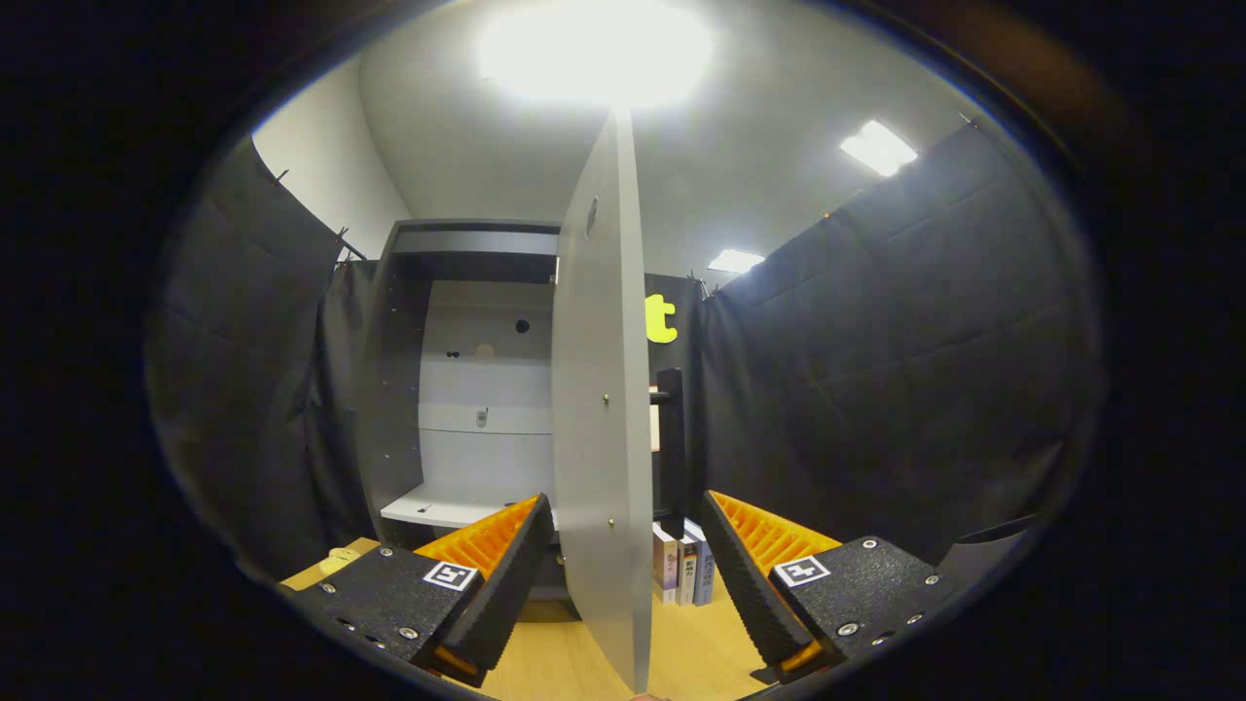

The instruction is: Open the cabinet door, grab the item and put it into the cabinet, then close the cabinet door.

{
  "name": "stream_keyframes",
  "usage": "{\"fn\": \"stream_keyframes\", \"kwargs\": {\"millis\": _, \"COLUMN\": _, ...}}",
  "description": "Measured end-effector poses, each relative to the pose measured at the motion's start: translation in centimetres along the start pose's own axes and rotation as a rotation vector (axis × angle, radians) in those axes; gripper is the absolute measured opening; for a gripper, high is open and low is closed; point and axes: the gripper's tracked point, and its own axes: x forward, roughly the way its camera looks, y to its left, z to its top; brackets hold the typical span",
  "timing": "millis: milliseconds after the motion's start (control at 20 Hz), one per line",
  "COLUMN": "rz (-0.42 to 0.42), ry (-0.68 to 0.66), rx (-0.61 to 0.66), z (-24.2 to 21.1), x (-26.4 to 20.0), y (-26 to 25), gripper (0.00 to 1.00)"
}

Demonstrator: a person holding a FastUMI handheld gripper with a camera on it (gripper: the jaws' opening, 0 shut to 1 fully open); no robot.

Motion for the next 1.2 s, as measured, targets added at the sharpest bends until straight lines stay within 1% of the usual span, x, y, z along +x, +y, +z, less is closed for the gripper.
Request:
{"fn": "stream_keyframes", "kwargs": {"millis": 150, "rz": 0.048, "ry": -0.005, "rx": 0.016, "z": -0.9, "x": -0.5, "y": 2.3, "gripper": 0.94}}
{"fn": "stream_keyframes", "kwargs": {"millis": 300, "rz": 0.099, "ry": 0.032, "rx": 0.081, "z": -2.4, "x": -1.4, "y": 5.5, "gripper": 0.94}}
{"fn": "stream_keyframes", "kwargs": {"millis": 550, "rz": 0.172, "ry": 0.062, "rx": 0.129, "z": -5.9, "x": -1.9, "y": 11.0, "gripper": 0.94}}
{"fn": "stream_keyframes", "kwargs": {"millis": 900, "rz": 0.271, "ry": 0.126, "rx": 0.147, "z": -12.6, "x": -2.7, "y": 17.5, "gripper": 0.94}}
{"fn": "stream_keyframes", "kwargs": {"millis": 1200, "rz": 0.336, "ry": 0.224, "rx": 0.132, "z": -19.1, "x": -3.6, "y": 22.2, "gripper": 0.94}}
